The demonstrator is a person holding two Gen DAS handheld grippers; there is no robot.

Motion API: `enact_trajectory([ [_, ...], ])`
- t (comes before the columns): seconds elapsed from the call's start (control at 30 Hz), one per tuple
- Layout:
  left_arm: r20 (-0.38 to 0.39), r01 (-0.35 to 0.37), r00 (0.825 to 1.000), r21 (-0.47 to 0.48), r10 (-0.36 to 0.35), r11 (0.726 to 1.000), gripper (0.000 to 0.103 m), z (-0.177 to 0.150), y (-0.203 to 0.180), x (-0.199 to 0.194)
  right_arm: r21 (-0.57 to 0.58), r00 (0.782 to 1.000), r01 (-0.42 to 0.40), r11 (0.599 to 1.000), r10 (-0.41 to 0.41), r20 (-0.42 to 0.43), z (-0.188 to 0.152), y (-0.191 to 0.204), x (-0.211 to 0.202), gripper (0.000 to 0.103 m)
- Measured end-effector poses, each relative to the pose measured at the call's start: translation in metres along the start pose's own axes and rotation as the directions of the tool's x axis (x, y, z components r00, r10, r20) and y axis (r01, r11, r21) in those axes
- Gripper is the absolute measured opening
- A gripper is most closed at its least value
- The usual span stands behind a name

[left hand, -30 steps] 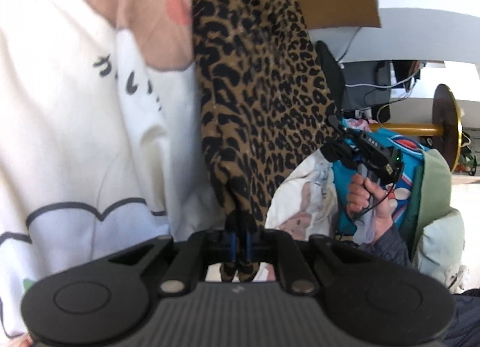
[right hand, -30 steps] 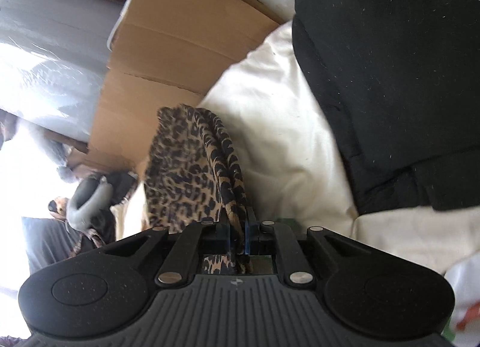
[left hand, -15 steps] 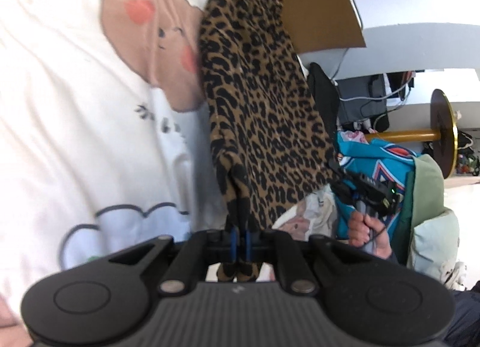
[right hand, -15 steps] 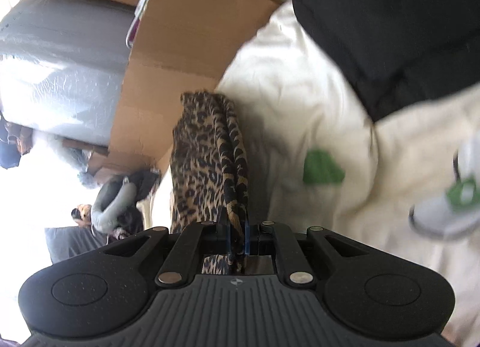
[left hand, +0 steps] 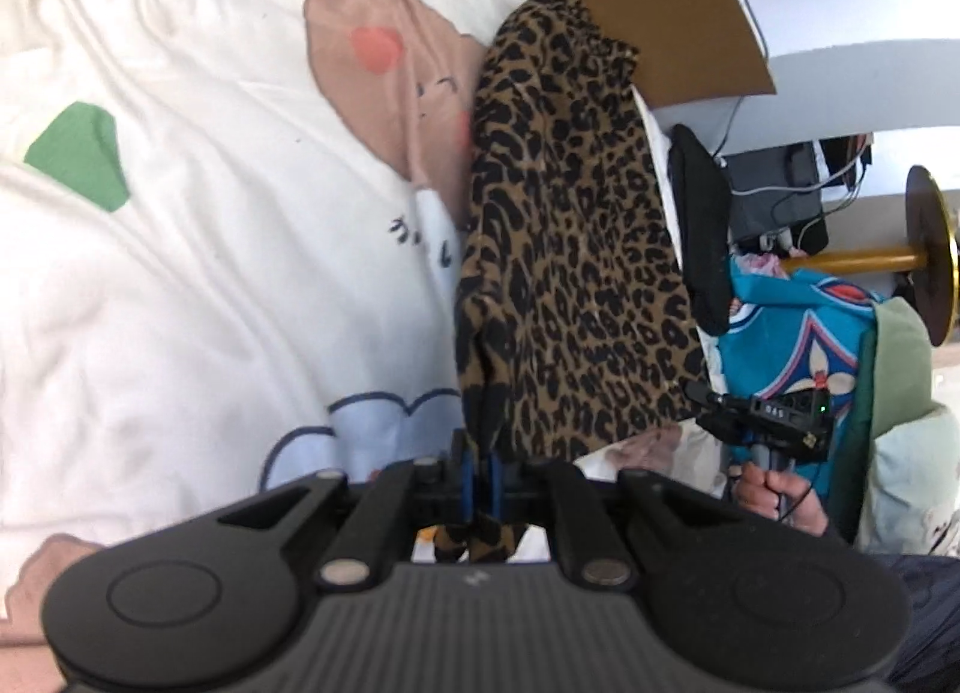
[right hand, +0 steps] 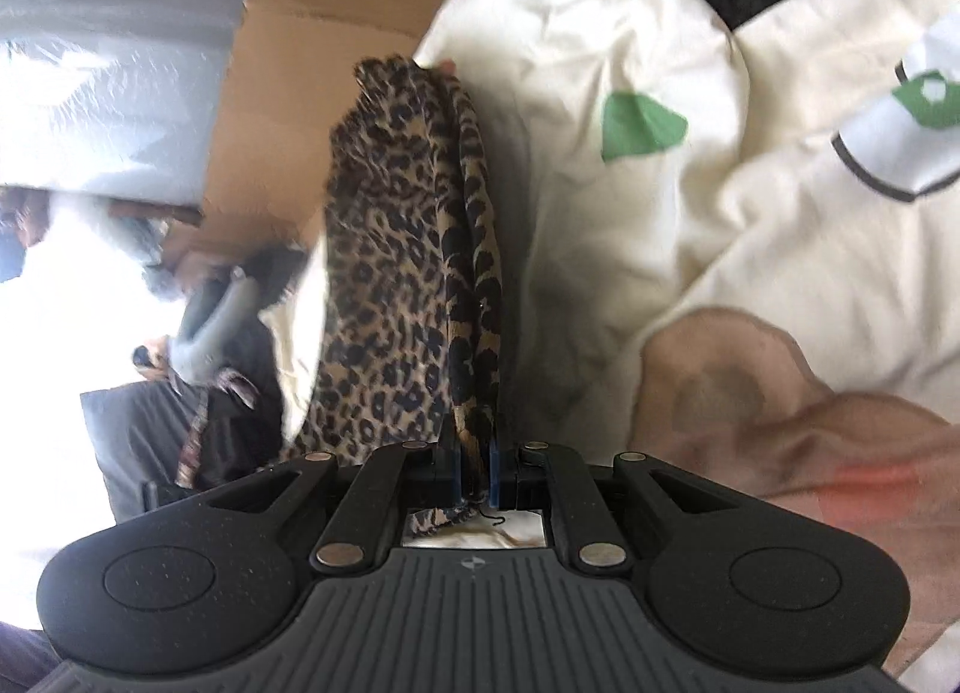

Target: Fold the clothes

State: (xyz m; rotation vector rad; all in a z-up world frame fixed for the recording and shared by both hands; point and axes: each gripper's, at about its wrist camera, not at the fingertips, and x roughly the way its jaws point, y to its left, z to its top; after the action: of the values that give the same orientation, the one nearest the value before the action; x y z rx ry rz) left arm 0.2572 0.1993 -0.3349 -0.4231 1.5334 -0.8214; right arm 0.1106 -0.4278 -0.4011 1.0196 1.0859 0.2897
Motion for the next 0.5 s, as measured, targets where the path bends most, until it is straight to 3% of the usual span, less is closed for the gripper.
enact_trajectory([
  [0.1,-0.015,-0.005,1.000,-0.019,0.004,1.000,0.006,-0.003,0.010,0.014,-0.058,0.998,0.067,0.996,-0.068,-0.005,0.004,-0.002,0.006,0.007],
  [0.3,-0.047,-0.008,0.999,-0.034,0.007,0.999,0.008,-0.006,0.024,0.037,-0.100,0.993,0.113,0.989,-0.115,-0.022,0.015,-0.009,0.010,0.015],
  [0.5,-0.066,-0.016,0.998,-0.051,0.013,0.999,0.025,-0.005,0.028,0.046,-0.084,0.994,0.091,0.992,-0.095,-0.045,0.027,-0.020,0.014,0.029],
])
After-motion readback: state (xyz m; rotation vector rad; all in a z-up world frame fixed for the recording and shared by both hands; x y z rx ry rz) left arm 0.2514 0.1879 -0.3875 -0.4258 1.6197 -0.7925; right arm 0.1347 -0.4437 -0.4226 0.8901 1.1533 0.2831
